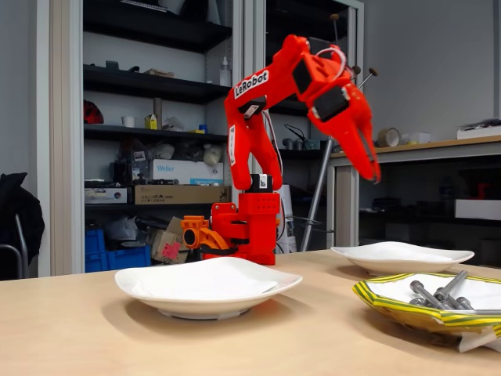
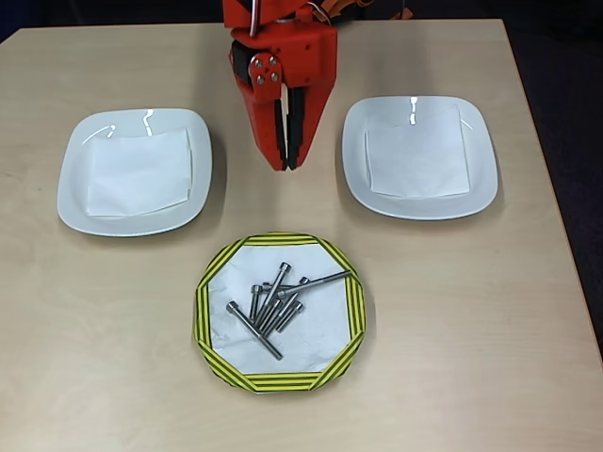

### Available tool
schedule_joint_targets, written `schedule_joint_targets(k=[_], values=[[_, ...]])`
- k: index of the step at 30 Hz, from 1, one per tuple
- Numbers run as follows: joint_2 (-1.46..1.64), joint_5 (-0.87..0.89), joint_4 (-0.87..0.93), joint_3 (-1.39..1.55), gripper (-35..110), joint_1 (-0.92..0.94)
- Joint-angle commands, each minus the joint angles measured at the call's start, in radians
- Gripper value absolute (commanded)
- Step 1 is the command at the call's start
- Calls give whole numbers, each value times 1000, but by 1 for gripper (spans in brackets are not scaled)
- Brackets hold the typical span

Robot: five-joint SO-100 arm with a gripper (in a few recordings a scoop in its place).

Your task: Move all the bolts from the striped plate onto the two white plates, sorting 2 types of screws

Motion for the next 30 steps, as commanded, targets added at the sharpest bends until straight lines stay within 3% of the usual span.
schedule_joint_targets(k=[1,8,11,12,14,16,18,20,22,30], values=[[-51,20,-81,-51,3,-41],[-138,204,-195,-37,0,-92],[-179,278,-158,-97,16,-98],[-199,259,-146,-129,12,-98],[-247,66,-153,-196,0,-98],[-287,-196,-207,-232,0,-101],[-307,-442,-262,-238,4,-107],[-313,-614,-293,-235,14,-110],[-316,-753,-322,-229,14,-114],[-391,-830,-341,-170,4,-129]])
